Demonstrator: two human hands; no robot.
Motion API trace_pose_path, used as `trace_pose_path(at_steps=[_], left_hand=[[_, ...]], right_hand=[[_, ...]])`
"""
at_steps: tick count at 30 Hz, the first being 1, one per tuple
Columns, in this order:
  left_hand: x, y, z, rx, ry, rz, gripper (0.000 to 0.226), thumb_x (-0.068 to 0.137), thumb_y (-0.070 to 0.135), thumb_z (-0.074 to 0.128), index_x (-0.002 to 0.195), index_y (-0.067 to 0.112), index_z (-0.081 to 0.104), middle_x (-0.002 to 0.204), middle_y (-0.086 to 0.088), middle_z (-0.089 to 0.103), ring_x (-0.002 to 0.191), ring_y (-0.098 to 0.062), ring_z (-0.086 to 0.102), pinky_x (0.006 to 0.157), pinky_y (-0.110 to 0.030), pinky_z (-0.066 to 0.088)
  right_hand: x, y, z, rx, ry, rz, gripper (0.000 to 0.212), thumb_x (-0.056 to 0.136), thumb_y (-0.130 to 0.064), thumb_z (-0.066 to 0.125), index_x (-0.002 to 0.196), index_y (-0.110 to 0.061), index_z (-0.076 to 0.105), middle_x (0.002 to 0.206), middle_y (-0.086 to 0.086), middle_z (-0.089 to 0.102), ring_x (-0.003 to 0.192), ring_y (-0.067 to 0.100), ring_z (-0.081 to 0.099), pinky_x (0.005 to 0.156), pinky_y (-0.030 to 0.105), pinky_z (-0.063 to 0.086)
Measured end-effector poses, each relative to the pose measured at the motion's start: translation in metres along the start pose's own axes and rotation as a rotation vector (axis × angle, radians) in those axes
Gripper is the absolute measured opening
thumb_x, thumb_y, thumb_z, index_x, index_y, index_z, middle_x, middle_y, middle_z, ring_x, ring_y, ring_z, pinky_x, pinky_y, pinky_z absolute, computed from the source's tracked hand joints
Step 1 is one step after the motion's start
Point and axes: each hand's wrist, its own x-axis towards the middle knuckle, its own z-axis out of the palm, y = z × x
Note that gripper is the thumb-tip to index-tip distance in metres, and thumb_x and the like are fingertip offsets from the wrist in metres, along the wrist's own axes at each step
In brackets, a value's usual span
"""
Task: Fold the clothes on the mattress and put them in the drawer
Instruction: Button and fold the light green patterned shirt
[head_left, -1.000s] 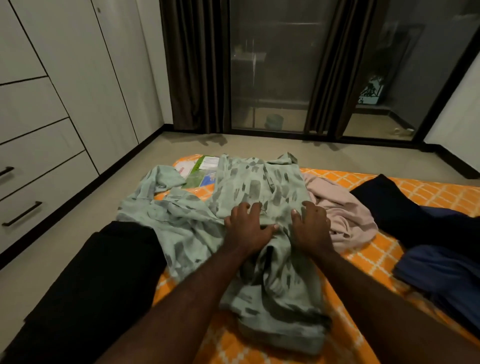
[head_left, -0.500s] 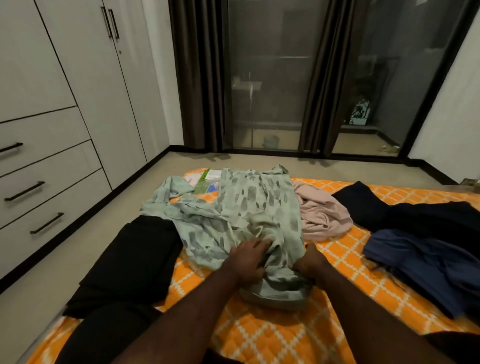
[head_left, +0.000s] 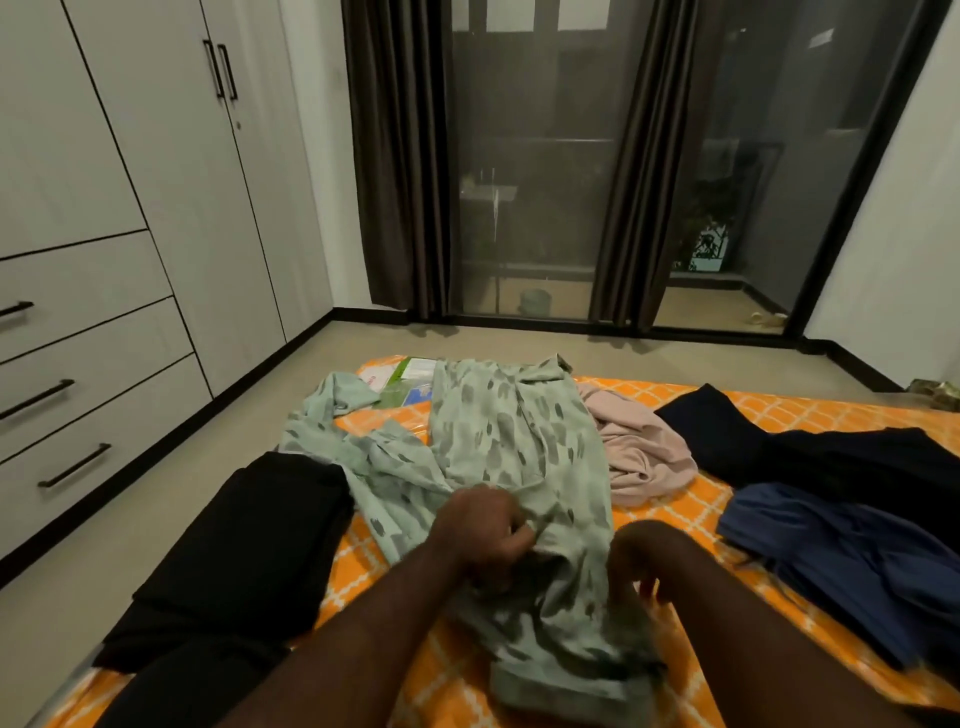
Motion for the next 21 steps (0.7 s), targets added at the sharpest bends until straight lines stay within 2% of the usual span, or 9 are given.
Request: trace_pose_path(at_steps=[2, 5, 7, 10, 14, 17, 19, 20, 21], left_hand=[[0.022, -0.007, -0.007, -0.135, 0.120, -0.046, 0.053, 0.092, 0.059, 0.041, 0.065, 0.018, 0.061, 0.065, -0.001, 0.055, 0.061, -0.017, 0.053, 0.059, -0.029, 0.044], [0.072, -0.023, -0.014, -0.158, 0.213, -0.119, 0.045, 0.093, 0.060, 0.048, 0.077, 0.023, 0.067, 0.075, 0.005, 0.058, 0.070, -0.012, 0.056, 0.066, -0.030, 0.051], [0.111, -0.037, -0.017, -0.137, 0.229, -0.132, 0.035, 0.091, 0.052, 0.056, 0.091, 0.021, 0.071, 0.084, 0.005, 0.059, 0.081, -0.014, 0.059, 0.071, -0.033, 0.053], [0.177, -0.063, -0.018, -0.100, 0.170, -0.151, 0.024, 0.090, 0.041, 0.060, 0.104, 0.024, 0.069, 0.106, -0.001, 0.057, 0.099, -0.018, 0.056, 0.085, -0.035, 0.052], [0.260, -0.096, -0.001, -0.100, 0.059, -0.245, 0.027, 0.089, 0.029, 0.060, 0.112, 0.018, 0.070, 0.117, -0.007, 0.052, 0.108, -0.021, 0.054, 0.095, -0.034, 0.048], [0.309, -0.118, 0.024, -0.059, -0.017, -0.281, 0.029, 0.089, 0.034, 0.061, 0.111, 0.018, 0.072, 0.113, -0.012, 0.059, 0.108, -0.027, 0.057, 0.095, -0.036, 0.047], [0.329, -0.127, 0.038, -0.041, -0.135, -0.297, 0.034, 0.091, 0.045, 0.060, 0.113, 0.022, 0.071, 0.111, -0.008, 0.064, 0.106, -0.027, 0.059, 0.096, -0.040, 0.047], [0.338, -0.131, 0.044, -0.042, -0.188, -0.308, 0.035, 0.090, 0.047, 0.059, 0.114, 0.025, 0.070, 0.111, -0.006, 0.065, 0.108, -0.027, 0.059, 0.097, -0.042, 0.046], [0.345, -0.136, 0.051, -0.052, -0.209, -0.321, 0.038, 0.089, 0.046, 0.059, 0.120, 0.026, 0.066, 0.116, -0.005, 0.064, 0.114, -0.029, 0.057, 0.099, -0.044, 0.043]], right_hand=[[0.021, 0.001, -0.031, -0.065, 0.071, 0.059, 0.050, 0.095, -0.022, 0.070, 0.141, -0.008, 0.056, 0.145, 0.011, 0.054, 0.118, 0.027, 0.062, 0.104, 0.035, 0.050], [0.048, -0.004, -0.084, -0.052, 0.376, -0.084, 0.022, 0.090, -0.018, 0.067, 0.111, -0.015, 0.069, 0.114, 0.006, 0.068, 0.097, 0.021, 0.061, 0.092, 0.036, 0.054], [0.063, -0.016, -0.117, -0.075, 0.499, -0.213, 0.028, 0.092, -0.015, 0.060, 0.118, -0.017, 0.071, 0.119, 0.004, 0.067, 0.104, 0.019, 0.061, 0.092, 0.032, 0.051], [0.103, -0.036, -0.162, -0.085, 0.582, -0.275, 0.037, 0.089, -0.012, 0.058, 0.122, -0.021, 0.071, 0.124, 0.003, 0.067, 0.113, 0.022, 0.061, 0.092, 0.028, 0.049], [0.172, -0.053, -0.204, -0.168, 0.635, -0.259, 0.032, 0.091, -0.018, 0.061, 0.119, -0.010, 0.072, 0.121, 0.011, 0.069, 0.113, 0.029, 0.064, 0.095, 0.033, 0.052], [0.226, -0.058, -0.224, -0.203, 0.661, -0.229, 0.028, 0.089, -0.018, 0.062, 0.114, -0.009, 0.071, 0.106, 0.010, 0.067, 0.096, 0.028, 0.064, 0.080, 0.031, 0.051], [0.249, -0.060, -0.233, -0.173, 0.663, -0.219, 0.027, 0.091, -0.023, 0.065, 0.114, -0.010, 0.069, 0.097, 0.006, 0.059, 0.086, 0.023, 0.058, 0.074, 0.031, 0.048], [0.261, -0.060, -0.237, -0.153, 0.658, -0.220, 0.029, 0.093, -0.026, 0.065, 0.118, -0.011, 0.067, 0.103, 0.007, 0.060, 0.090, 0.022, 0.058, 0.077, 0.031, 0.048], [0.272, -0.060, -0.241, -0.125, 0.663, -0.255, 0.036, 0.096, -0.029, 0.063, 0.128, -0.012, 0.063, 0.118, 0.009, 0.062, 0.101, 0.024, 0.060, 0.086, 0.032, 0.049]])
